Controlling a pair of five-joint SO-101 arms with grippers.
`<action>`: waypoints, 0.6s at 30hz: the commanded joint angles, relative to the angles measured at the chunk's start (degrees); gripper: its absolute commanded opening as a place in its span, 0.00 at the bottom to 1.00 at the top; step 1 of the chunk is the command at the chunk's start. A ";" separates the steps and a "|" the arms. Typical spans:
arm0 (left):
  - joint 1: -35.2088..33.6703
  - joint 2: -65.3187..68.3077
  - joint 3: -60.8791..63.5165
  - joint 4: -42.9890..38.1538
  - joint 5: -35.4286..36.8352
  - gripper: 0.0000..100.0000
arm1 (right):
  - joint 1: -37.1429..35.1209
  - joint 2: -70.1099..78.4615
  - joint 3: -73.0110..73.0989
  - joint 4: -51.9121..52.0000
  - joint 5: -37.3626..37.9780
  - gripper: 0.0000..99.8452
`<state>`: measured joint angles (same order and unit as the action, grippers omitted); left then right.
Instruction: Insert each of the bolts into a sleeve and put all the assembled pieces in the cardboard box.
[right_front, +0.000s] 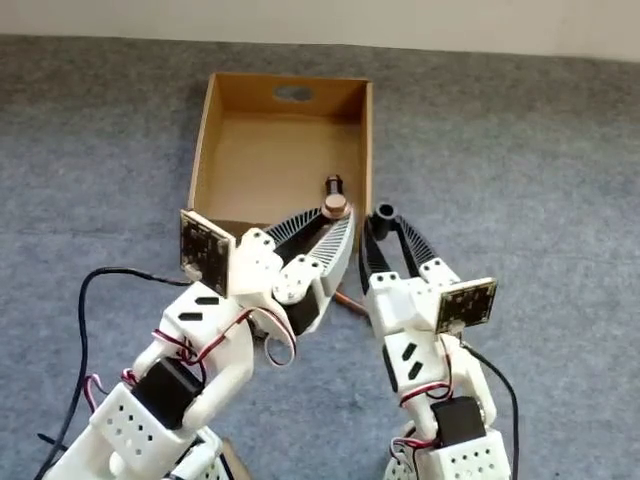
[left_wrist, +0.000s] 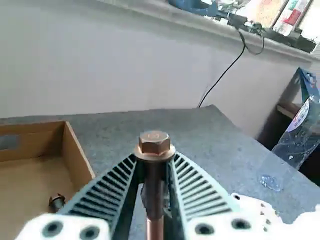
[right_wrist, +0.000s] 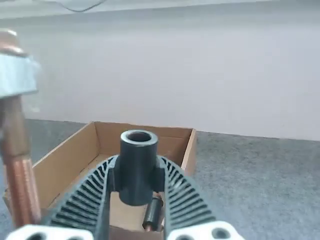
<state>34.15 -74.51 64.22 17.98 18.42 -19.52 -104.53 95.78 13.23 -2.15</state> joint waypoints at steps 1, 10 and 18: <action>0.66 -0.22 -3.74 -7.82 -0.53 0.01 | -0.40 -0.48 5.14 -2.24 -0.62 0.01; 0.75 19.12 -15.87 -14.07 -0.62 0.01 | -0.40 -0.48 5.58 -2.33 -0.62 0.01; 0.92 27.21 -20.18 -14.07 -2.02 0.01 | -0.40 -0.48 5.67 -2.07 -0.62 0.01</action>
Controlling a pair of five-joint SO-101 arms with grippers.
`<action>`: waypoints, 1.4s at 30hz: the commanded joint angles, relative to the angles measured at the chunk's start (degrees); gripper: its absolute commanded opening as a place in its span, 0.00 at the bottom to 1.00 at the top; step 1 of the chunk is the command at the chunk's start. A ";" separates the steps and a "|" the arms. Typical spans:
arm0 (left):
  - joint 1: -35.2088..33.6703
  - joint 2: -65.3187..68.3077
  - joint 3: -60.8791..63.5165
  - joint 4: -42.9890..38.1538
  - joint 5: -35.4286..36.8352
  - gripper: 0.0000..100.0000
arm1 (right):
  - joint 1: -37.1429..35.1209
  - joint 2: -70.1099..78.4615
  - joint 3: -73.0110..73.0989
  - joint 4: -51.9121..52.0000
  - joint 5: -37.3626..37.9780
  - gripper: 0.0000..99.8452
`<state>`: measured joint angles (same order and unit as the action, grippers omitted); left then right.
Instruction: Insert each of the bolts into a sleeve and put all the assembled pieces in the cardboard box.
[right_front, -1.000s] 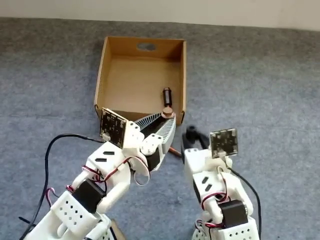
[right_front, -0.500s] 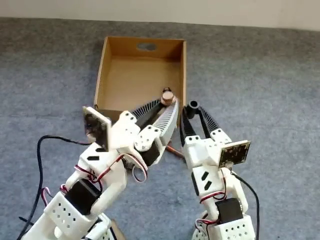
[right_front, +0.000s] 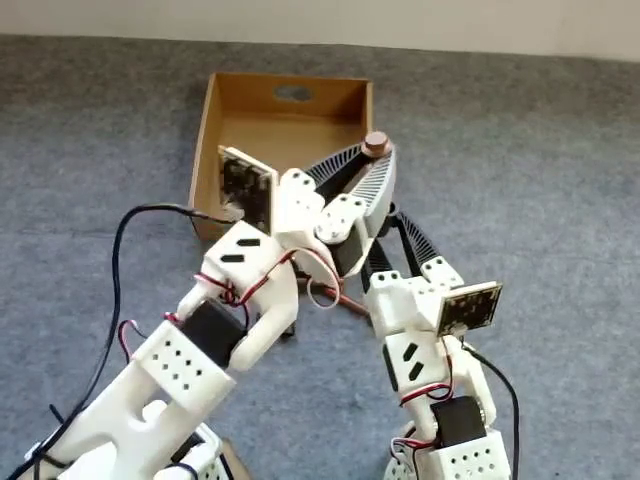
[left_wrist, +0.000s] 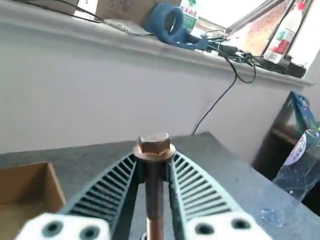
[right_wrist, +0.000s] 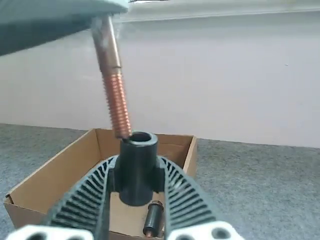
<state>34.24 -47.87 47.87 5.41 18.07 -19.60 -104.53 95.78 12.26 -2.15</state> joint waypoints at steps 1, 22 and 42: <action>0.92 0.57 -3.82 -1.49 -3.52 0.01 | -0.31 -0.48 5.67 -1.10 -0.62 0.01; 3.65 2.59 -4.62 -1.76 -9.58 0.01 | -0.31 -0.48 5.67 -1.01 -0.62 0.01; 0.31 2.51 0.57 -1.85 -9.93 0.01 | -0.31 -0.48 6.20 -1.01 -0.62 0.01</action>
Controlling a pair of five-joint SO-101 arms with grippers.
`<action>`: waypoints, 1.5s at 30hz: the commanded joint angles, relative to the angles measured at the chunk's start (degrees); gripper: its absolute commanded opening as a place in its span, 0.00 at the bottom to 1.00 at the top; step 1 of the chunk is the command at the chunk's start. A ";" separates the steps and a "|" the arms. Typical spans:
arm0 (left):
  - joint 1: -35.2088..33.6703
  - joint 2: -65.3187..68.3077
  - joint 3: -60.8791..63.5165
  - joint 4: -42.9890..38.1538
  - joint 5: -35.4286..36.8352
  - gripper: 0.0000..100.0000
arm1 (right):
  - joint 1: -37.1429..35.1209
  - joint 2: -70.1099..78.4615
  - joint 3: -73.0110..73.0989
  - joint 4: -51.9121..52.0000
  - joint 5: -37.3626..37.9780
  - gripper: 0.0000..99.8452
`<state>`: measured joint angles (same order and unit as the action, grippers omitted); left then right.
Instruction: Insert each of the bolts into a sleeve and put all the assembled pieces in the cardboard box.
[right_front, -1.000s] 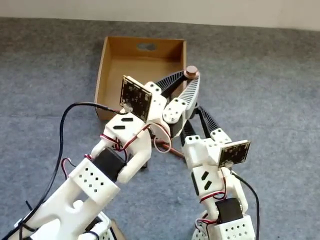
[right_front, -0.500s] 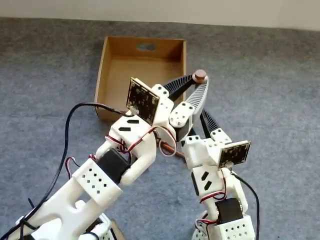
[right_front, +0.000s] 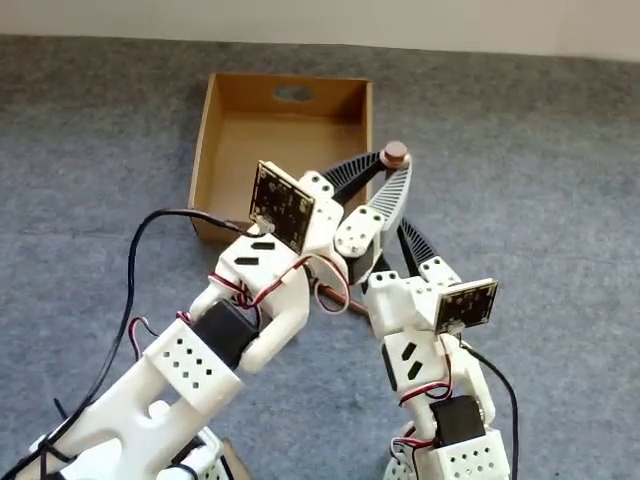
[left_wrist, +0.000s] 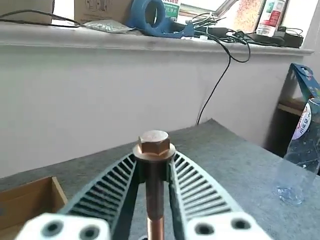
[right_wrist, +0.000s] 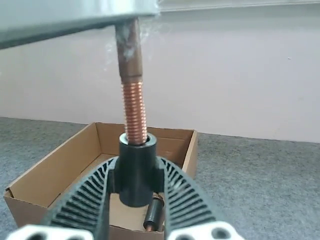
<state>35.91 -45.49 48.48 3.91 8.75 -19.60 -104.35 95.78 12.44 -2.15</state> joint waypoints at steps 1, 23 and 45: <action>-1.27 0.22 -0.04 -0.44 -0.62 0.01 | -0.31 -0.66 6.20 -1.19 -0.62 0.01; -0.57 -0.22 -0.66 11.96 -0.62 0.01 | -0.31 -0.66 6.20 -1.19 -0.62 0.01; -0.84 -14.55 0.22 31.21 -0.18 0.18 | -0.31 -0.66 6.29 -1.19 -0.62 0.01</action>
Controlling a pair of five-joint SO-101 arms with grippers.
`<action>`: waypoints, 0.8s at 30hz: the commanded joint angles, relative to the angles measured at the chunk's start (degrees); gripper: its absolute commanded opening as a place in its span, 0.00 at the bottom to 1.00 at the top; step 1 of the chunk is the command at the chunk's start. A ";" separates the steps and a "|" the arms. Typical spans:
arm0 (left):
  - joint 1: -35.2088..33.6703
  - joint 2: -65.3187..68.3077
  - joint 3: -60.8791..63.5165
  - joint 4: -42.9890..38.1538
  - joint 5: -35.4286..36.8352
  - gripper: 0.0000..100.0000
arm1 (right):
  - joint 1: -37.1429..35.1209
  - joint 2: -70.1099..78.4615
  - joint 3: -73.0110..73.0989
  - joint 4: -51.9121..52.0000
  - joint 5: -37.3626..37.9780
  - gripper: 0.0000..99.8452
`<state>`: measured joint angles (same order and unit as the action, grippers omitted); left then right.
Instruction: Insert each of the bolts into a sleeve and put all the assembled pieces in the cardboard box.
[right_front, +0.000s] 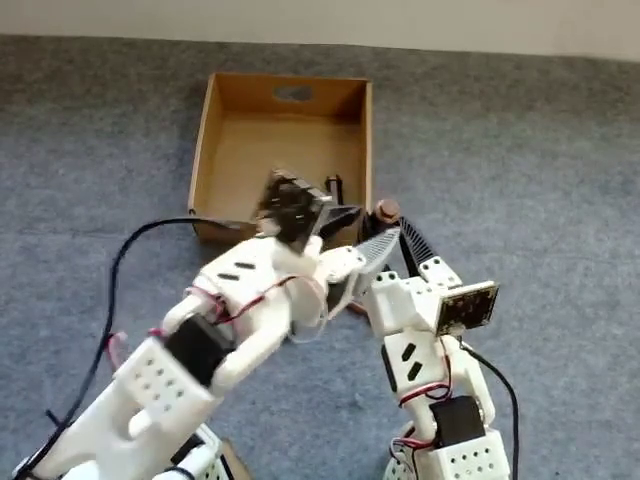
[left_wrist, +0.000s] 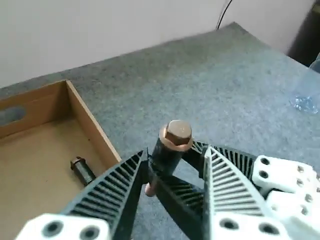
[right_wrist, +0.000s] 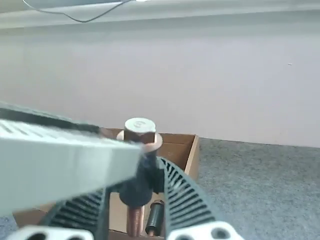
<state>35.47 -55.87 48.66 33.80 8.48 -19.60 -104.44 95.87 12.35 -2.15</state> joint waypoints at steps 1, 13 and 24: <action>-0.40 -5.14 0.66 1.58 0.09 0.18 | -0.31 -0.57 6.20 -1.10 -0.62 0.01; -16.31 -23.43 13.23 10.55 -0.35 0.02 | -0.31 -0.48 7.25 -1.01 -0.35 0.01; -44.09 -43.12 42.33 7.21 -2.11 0.04 | -0.04 -0.40 4.88 7.69 -0.35 0.01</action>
<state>-5.67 -93.76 87.87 43.38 8.48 -19.60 -104.44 95.87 17.36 -2.15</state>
